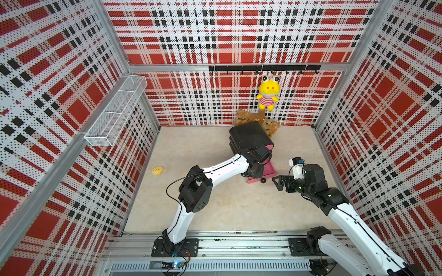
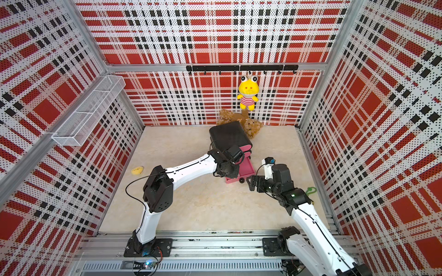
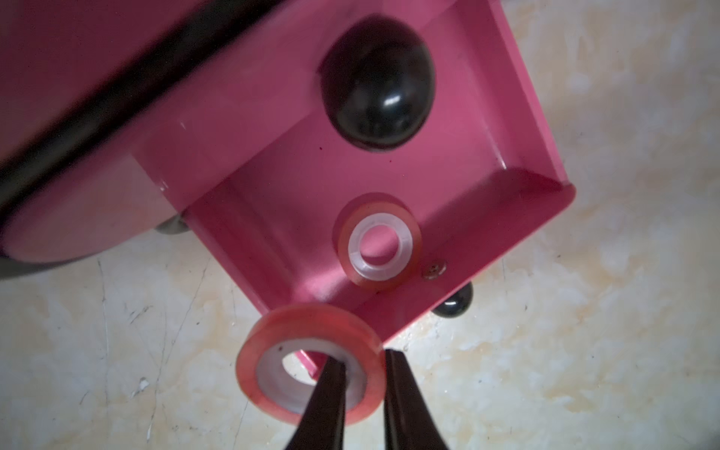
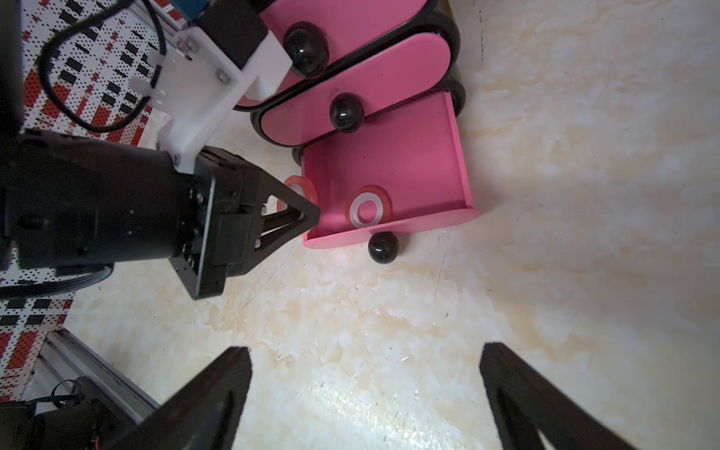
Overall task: Place the transparent tape into the drawer according to color
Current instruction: Place the tape in the drawer.
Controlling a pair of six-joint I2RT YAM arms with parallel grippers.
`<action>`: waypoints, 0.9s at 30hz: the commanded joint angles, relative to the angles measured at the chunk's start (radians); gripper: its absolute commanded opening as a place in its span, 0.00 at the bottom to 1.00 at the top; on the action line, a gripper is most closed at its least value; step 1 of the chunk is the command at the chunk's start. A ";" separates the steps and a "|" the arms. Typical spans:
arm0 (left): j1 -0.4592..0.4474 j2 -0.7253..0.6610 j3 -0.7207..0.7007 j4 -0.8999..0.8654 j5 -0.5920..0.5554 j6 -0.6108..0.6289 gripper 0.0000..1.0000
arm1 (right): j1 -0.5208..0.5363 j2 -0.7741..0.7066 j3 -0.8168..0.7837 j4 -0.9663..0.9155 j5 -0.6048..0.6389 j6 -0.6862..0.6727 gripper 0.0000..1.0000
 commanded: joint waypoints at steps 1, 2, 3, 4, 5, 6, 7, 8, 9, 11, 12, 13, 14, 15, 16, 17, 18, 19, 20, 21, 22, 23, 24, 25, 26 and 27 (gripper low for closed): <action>0.007 0.039 0.038 0.031 -0.018 0.023 0.00 | -0.012 -0.015 0.016 -0.007 0.003 0.003 1.00; 0.007 0.048 0.044 0.033 -0.018 0.025 0.00 | -0.012 -0.013 0.016 -0.006 0.002 0.002 1.00; 0.007 0.055 0.049 0.038 -0.018 0.027 0.00 | -0.013 -0.013 0.016 -0.004 0.002 0.002 1.00; 0.008 0.063 0.056 0.038 -0.019 0.026 0.00 | -0.014 -0.011 0.016 -0.003 0.001 0.002 1.00; 0.007 0.068 0.061 0.040 -0.015 0.026 0.00 | -0.014 -0.011 0.016 -0.003 0.000 0.002 1.00; 0.007 0.073 0.063 0.042 -0.013 0.027 0.00 | -0.013 -0.013 0.016 -0.005 -0.001 0.000 1.00; 0.005 0.076 0.065 0.041 -0.016 0.028 0.04 | -0.015 -0.015 0.016 -0.006 -0.001 0.002 1.00; 0.003 0.076 0.065 0.042 -0.019 0.028 0.07 | -0.014 -0.019 0.016 -0.006 -0.001 0.003 1.00; 0.001 0.076 0.062 0.044 -0.026 0.028 0.13 | -0.015 -0.022 0.016 -0.006 -0.001 0.002 1.00; -0.003 0.075 0.055 0.044 -0.038 0.029 0.21 | -0.015 -0.022 0.016 -0.007 -0.001 0.002 1.00; -0.003 0.076 0.049 0.044 -0.039 0.027 0.25 | -0.016 -0.020 0.016 -0.007 -0.002 0.003 1.00; -0.003 0.076 0.042 0.048 -0.041 0.026 0.29 | -0.015 -0.020 0.016 -0.006 -0.003 0.003 1.00; -0.003 0.075 0.038 0.049 -0.046 0.025 0.33 | -0.016 -0.021 0.016 -0.006 -0.004 0.002 1.00; -0.003 0.074 0.032 0.050 -0.053 0.022 0.35 | -0.015 -0.020 0.014 -0.006 -0.005 0.003 1.00; -0.005 0.070 0.027 0.055 -0.058 0.020 0.37 | -0.015 -0.020 0.014 -0.004 -0.005 0.003 1.00; -0.006 0.068 0.025 0.060 -0.061 0.020 0.39 | -0.015 -0.020 0.014 -0.005 -0.005 0.002 1.00; -0.008 0.064 0.023 0.065 -0.063 0.018 0.40 | -0.015 -0.020 0.014 -0.005 -0.005 0.003 1.00; -0.011 0.058 0.022 0.072 -0.066 0.019 0.40 | -0.015 -0.020 0.014 -0.005 -0.007 0.002 1.00; -0.013 0.057 0.025 0.073 -0.070 0.020 0.41 | -0.015 -0.022 0.014 -0.005 -0.008 0.002 1.00; -0.016 0.054 0.026 0.073 -0.067 0.020 0.41 | -0.016 -0.020 0.016 -0.006 -0.008 0.002 1.00; -0.018 0.048 0.026 0.073 -0.066 0.021 0.42 | -0.015 -0.020 0.016 -0.005 -0.008 0.002 1.00; -0.022 0.040 0.023 0.073 -0.069 0.021 0.42 | -0.015 -0.020 0.014 -0.004 -0.008 0.003 1.00; -0.027 0.029 0.017 0.073 -0.071 0.020 0.43 | -0.016 -0.018 0.015 -0.003 -0.010 0.002 1.00; -0.032 0.018 0.013 0.073 -0.073 0.018 0.44 | -0.015 -0.015 0.014 -0.003 -0.011 0.002 1.00; -0.038 0.003 0.006 0.073 -0.074 0.017 0.45 | -0.015 -0.011 0.013 -0.002 -0.013 0.000 1.00; -0.045 -0.015 0.000 0.073 -0.082 0.016 0.45 | -0.016 -0.007 0.013 0.001 -0.014 0.001 1.00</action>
